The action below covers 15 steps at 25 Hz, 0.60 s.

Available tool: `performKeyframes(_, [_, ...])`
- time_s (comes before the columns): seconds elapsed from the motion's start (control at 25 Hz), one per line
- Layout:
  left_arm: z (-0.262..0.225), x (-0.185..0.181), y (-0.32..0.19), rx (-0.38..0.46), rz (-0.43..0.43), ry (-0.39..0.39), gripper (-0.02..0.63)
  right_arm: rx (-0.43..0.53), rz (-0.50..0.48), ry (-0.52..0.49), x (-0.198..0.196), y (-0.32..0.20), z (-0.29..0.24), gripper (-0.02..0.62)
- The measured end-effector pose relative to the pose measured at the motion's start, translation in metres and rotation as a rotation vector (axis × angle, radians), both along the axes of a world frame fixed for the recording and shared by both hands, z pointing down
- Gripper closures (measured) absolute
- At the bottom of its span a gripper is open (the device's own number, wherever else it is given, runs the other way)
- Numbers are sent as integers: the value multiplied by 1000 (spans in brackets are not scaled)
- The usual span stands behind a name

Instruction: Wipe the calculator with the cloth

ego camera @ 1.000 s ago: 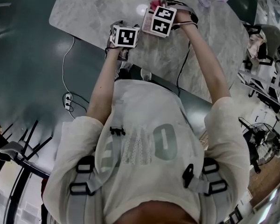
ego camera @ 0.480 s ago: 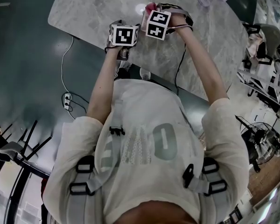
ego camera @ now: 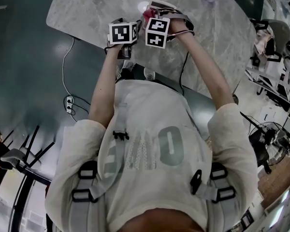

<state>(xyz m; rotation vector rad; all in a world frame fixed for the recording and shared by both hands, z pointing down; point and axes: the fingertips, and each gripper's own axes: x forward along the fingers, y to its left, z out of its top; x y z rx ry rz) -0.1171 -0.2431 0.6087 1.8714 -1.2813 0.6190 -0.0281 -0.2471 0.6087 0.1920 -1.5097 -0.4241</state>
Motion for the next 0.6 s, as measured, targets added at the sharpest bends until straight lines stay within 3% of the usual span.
performKeyframes(0.32, [-2, -5, -3, -17, -66, 69, 299, -47, -65, -6, -9, 44, 5, 540])
performKeyframes(0.6, [-2, -4, -2, -2, -44, 25, 299, -79, -84, -24, -14, 63, 8, 540])
